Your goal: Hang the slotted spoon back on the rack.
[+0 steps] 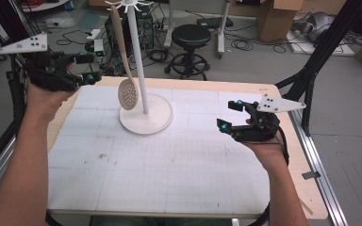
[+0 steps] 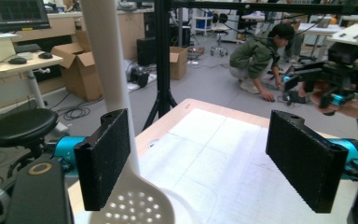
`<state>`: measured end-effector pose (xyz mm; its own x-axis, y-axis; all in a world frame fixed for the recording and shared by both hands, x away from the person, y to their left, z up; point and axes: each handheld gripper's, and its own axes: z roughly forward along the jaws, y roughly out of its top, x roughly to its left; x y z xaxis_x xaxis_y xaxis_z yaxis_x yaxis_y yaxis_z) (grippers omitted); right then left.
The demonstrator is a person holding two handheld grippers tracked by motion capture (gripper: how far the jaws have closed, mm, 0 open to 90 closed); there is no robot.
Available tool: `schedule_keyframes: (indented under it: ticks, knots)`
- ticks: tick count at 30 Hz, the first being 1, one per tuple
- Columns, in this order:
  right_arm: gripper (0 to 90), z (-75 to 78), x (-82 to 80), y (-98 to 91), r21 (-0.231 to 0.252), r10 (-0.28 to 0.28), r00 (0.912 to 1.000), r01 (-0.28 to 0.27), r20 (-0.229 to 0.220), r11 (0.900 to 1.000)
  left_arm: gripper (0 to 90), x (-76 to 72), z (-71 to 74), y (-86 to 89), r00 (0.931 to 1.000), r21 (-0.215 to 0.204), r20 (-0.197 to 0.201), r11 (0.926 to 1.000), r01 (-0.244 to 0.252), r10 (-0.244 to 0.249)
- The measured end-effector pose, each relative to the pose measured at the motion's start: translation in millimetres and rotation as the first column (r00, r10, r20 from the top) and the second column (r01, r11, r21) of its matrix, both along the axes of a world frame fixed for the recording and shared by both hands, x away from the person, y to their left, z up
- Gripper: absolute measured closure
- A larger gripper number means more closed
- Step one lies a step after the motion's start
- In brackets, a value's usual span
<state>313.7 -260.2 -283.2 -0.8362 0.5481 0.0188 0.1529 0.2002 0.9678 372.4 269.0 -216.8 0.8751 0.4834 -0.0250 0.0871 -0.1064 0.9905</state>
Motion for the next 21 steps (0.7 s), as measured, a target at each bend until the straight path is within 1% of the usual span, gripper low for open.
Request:
schedule_keyframes:
  ticks: [2, 3, 6, 9, 12, 13, 16, 17, 19, 21]
  knots:
    - [22.7, -1.9, -0.4, 1.4, -0.003, -0.002, 1.0000, 0.002, -0.001, 1.0000, 21.3, -5.1, -10.1, 0.8, 0.9999, -0.017, 0.000, 0.9998, 0.013, -0.013]
    - [22.7, -3.2, -1.1, 2.0, 0.004, -0.001, 1.0000, 0.001, 0.004, 1.0000, 21.2, -7.9, -14.9, 0.8, 0.9998, -0.023, 0.002, 0.9995, 0.020, -0.020]
    - [22.3, -5.0, -1.3, 2.1, 0.006, -0.006, 1.0000, 0.006, 0.004, 1.0000, 20.1, -15.1, -29.1, 0.0, 0.9995, -0.033, 0.005, 0.9989, 0.033, -0.032]
    - [22.0, -9.2, -1.3, 1.2, 0.013, -0.012, 0.9999, 0.012, 0.003, 0.9998, 19.1, -21.1, -42.8, -1.5, 0.9991, -0.035, 0.005, 0.9985, 0.042, -0.042]
    - [21.6, -16.5, -1.8, -0.8, 0.011, -0.023, 0.9997, 0.023, 0.001, 0.9997, 17.6, -25.6, -56.0, -2.6, 0.9991, -0.027, -0.001, 0.9987, 0.042, -0.042]
    - [21.6, -16.5, -1.8, -0.8, 0.011, -0.023, 0.9997, 0.023, 0.001, 0.9997, 17.6, -27.5, -60.5, -2.6, 0.9991, -0.023, 0.000, 0.9989, 0.041, -0.041]
    - [21.1, -24.1, -2.9, -2.8, 0.020, -0.037, 0.9993, 0.037, -0.003, 0.9991, 17.3, -32.1, -75.9, -1.9, 0.9988, -0.032, -0.007, 0.9984, 0.048, -0.048]
    - [21.1, -26.8, -2.6, -3.1, 0.018, -0.037, 0.9993, 0.037, -0.007, 0.9992, 17.1, -33.3, -80.3, -1.4, 0.9989, -0.032, -0.011, 0.9984, 0.045, -0.046]
    - [20.8, -30.5, -0.7, -2.1, -0.009, -0.045, 0.9988, 0.044, -0.022, 0.9990, 16.5, -35.9, -87.8, -0.7, 0.9989, -0.035, -0.020, 0.9985, 0.042, -0.043]
    - [20.7, -33.0, 0.0, -1.8, -0.015, -0.046, 0.9987, 0.045, -0.023, 0.9988, 16.1, -38.8, -93.4, -0.4, 0.9986, -0.044, -0.023, 0.9979, 0.047, -0.048]
